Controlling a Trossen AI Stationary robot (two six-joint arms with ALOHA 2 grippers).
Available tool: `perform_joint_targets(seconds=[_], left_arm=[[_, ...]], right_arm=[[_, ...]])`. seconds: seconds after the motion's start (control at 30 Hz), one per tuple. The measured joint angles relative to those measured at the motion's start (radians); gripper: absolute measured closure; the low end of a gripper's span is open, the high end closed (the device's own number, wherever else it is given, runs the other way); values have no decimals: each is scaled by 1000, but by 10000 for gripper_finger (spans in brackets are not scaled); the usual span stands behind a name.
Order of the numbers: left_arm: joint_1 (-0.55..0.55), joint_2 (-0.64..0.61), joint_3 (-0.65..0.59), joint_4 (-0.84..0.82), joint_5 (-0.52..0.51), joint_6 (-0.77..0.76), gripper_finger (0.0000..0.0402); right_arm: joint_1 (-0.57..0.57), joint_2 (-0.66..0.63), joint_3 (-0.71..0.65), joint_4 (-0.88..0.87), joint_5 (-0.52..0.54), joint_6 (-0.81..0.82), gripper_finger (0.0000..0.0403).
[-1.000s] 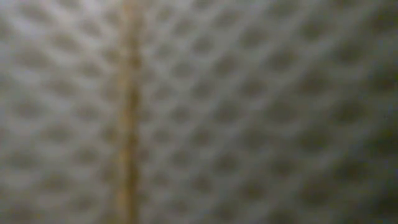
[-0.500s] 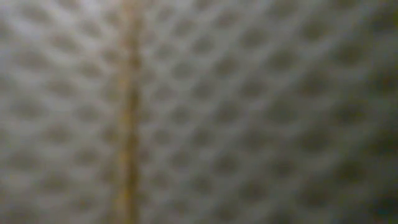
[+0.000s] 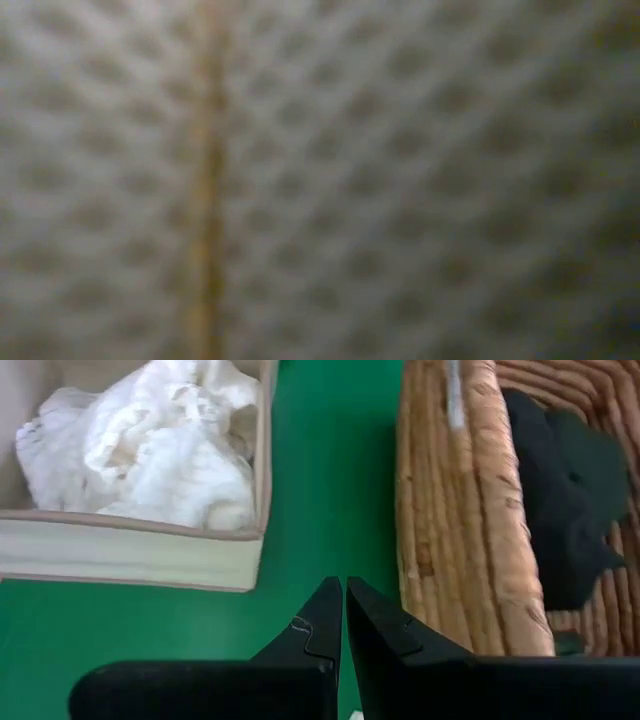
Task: Sort clothes
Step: Put the white underwear into the white laundry organizer
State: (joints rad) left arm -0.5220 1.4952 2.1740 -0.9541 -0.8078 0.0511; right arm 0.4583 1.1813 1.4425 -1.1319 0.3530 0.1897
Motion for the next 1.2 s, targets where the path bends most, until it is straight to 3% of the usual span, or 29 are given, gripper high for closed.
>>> perform_joint_targets(seconds=[0.27, 0.7, 1.2], left_arm=[[-79, 124, 184, 9, 14, 28, 401], [-269, 217, 165, 261, -3, 65, 401], [-295, 358, 169, 359, -44, 50, 401]], right_arm=[[0, -23, 0, -42, 15, 21, 390], [0, -63, 0, -79, 15, 9, 390], [0, -74, 0, -101, 14, 4, 390]])
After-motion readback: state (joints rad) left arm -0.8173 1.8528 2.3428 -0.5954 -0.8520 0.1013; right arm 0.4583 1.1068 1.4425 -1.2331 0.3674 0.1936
